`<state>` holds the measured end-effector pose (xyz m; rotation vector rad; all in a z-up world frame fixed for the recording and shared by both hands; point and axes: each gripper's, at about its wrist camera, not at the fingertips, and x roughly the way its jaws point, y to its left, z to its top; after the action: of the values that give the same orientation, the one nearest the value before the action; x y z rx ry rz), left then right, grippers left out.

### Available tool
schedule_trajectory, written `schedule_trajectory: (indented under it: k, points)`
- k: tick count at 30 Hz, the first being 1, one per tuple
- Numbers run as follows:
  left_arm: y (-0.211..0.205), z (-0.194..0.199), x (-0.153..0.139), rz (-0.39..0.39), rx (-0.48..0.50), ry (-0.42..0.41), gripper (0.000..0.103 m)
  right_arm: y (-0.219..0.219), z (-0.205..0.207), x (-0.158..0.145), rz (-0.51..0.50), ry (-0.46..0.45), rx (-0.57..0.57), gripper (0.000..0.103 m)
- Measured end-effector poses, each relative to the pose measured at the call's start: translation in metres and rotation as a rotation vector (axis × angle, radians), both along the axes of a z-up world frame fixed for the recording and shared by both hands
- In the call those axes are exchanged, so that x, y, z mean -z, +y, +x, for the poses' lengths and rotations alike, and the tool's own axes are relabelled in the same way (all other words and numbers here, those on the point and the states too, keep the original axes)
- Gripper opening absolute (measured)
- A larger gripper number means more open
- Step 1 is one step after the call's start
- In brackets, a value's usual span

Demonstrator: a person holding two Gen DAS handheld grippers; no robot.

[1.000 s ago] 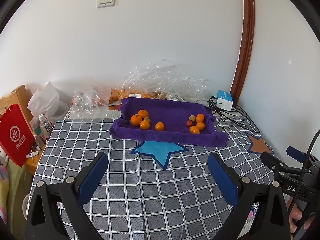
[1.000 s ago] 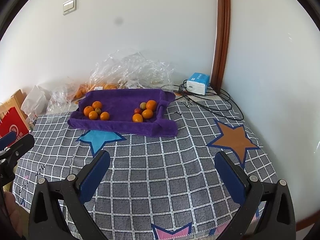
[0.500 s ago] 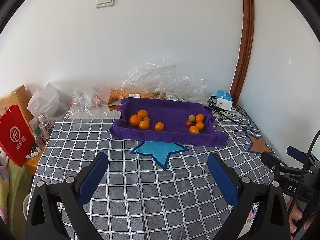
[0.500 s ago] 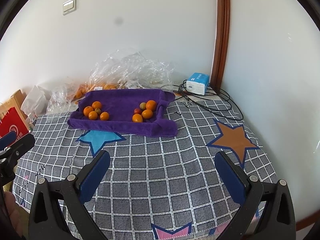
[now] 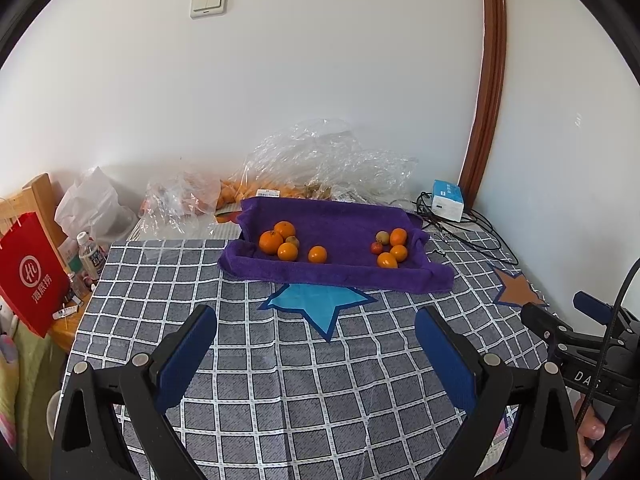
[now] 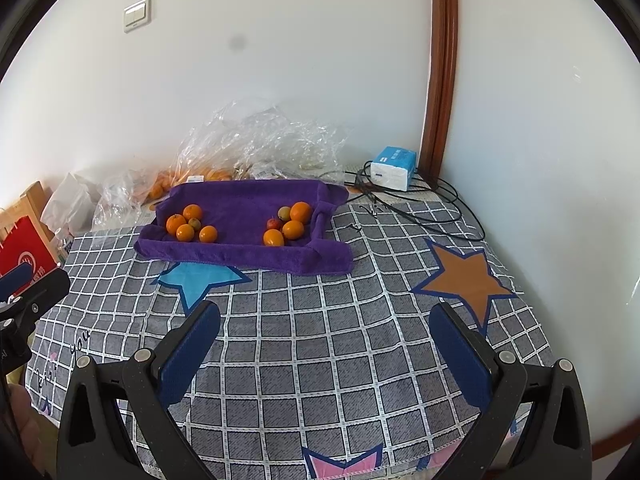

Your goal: Organize fruits

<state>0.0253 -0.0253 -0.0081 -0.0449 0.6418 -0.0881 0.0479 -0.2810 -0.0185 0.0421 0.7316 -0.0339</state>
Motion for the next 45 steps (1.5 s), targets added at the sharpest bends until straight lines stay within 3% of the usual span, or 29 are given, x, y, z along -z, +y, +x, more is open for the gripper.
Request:
schedule_trajectory:
  k: [45]
  points:
    - [0.0037, -0.002, -0.0029, 0.0, 0.003, -0.008, 0.1, 0.0028, -0.0022, 0.0004, -0.009, 0.0, 0.007, 0.103]
